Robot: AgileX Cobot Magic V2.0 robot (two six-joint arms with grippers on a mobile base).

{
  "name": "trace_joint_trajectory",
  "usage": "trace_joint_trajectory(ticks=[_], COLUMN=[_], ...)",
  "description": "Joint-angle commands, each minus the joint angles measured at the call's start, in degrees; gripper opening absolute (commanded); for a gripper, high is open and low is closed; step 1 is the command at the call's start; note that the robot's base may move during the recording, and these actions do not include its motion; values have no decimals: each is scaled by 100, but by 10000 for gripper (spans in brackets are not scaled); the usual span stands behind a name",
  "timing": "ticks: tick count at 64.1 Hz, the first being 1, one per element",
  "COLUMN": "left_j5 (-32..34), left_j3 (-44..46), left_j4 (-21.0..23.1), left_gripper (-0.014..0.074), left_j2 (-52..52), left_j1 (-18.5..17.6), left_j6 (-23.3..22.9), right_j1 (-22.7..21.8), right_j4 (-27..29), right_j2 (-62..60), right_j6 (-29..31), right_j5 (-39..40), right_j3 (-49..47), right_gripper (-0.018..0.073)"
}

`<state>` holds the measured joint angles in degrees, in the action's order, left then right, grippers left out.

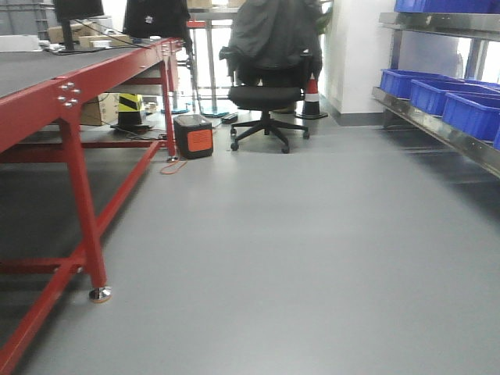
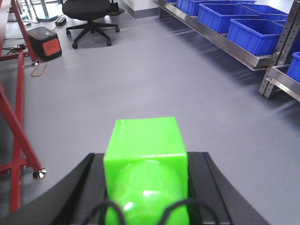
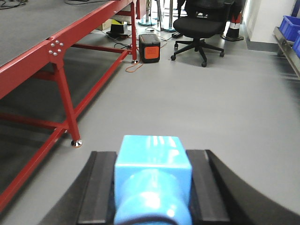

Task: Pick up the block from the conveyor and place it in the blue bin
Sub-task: 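Drive the base away from the conveyor holding both blocks, then drive the base toward the steel shelf of blue bins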

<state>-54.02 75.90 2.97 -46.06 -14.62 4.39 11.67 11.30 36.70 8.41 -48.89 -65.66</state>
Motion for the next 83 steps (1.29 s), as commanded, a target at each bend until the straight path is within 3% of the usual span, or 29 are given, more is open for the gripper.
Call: trace_joint_trajectory(ticks=[1, 83], left_j5=[106, 106], left_j3=[26, 26], left_j4=[28, 28], left_gripper=[-111, -111], left_j2=[23, 23], left_j1=[-39, -39], left_j6=[-32, -32], right_j1=[-3, -3], right_j4=[-24, -24], right_j2=[-3, -26], right_j6=[27, 27], right_j5=[45, 45], right_j3=[-44, -44], right_gripper=[-162, -162])
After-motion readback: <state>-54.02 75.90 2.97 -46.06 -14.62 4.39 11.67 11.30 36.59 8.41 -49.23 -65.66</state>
